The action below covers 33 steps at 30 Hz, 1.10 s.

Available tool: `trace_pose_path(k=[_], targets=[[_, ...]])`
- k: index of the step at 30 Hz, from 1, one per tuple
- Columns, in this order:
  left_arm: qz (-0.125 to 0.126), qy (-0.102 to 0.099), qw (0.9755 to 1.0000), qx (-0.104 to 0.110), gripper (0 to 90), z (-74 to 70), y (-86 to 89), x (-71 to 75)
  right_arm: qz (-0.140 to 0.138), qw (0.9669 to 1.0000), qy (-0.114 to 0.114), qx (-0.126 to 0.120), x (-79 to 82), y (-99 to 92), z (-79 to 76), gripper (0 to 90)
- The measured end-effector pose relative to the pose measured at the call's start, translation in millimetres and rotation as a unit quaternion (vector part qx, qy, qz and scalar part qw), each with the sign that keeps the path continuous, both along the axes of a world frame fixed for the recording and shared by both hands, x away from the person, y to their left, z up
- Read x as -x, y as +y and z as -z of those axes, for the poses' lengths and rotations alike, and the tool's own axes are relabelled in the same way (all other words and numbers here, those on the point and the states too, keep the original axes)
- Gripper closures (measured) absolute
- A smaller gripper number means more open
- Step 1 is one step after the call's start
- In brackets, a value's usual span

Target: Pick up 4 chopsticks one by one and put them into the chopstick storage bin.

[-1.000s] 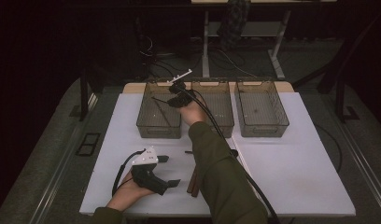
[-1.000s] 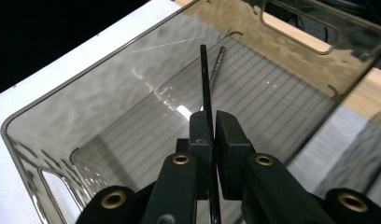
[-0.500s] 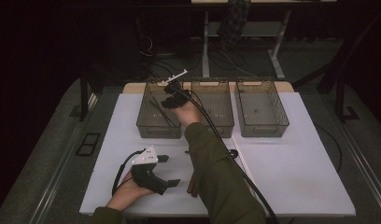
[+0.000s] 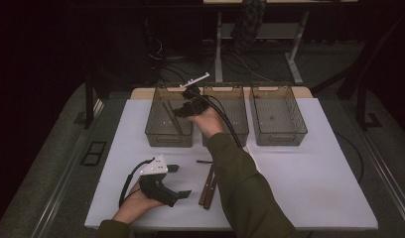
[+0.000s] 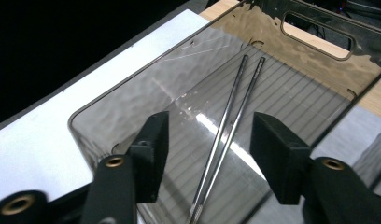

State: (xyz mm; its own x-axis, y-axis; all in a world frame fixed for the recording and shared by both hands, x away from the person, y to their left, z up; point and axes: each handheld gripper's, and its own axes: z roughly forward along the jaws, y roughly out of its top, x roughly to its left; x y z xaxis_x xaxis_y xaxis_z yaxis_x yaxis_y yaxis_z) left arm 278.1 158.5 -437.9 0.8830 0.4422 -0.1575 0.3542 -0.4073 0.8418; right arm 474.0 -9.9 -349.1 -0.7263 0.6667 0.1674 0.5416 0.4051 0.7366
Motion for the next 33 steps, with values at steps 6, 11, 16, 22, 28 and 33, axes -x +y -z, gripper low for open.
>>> trace_pose_path(k=[6, 11, 16, 22, 28, 33], targets=[[-0.002, 0.001, 1.0, 0.0, 0.3, -0.1, 0.4, 0.0, -0.005, 0.9999, -0.01, -0.009, 10.0, -20.0, -5.5, 40.5], [-0.002, 0.002, 1.0, -0.003, 0.3, 0.2, 0.1, 0.0, -0.009, 0.9997, -0.017, -0.013, 18.9, -34.9, -6.7, 38.8], [-0.002, 0.001, 1.0, -0.005, 0.3, 0.1, 0.4, 0.2, -0.012, 0.9996, -0.023, -0.013, 28.8, -51.4, -3.9, 37.7], [-0.003, 0.003, 1.0, -0.006, 0.3, 1.0, -0.9, 0.1, -0.011, 0.9993, -0.028, -0.024, 40.2, -75.3, -3.5, 37.3], [-0.003, 0.003, 0.9999, -0.01, 0.3, 1.2, -0.9, -0.1, -0.01, 0.9988, -0.037, -0.029, 51.3, -97.6, -4.9, 37.8], [-0.004, 0.003, 0.9999, -0.011, 0.2, 1.3, -1.0, 0.1, -0.014, 0.9987, -0.041, -0.029, 60.8, -117.6, -2.3, 38.4]])
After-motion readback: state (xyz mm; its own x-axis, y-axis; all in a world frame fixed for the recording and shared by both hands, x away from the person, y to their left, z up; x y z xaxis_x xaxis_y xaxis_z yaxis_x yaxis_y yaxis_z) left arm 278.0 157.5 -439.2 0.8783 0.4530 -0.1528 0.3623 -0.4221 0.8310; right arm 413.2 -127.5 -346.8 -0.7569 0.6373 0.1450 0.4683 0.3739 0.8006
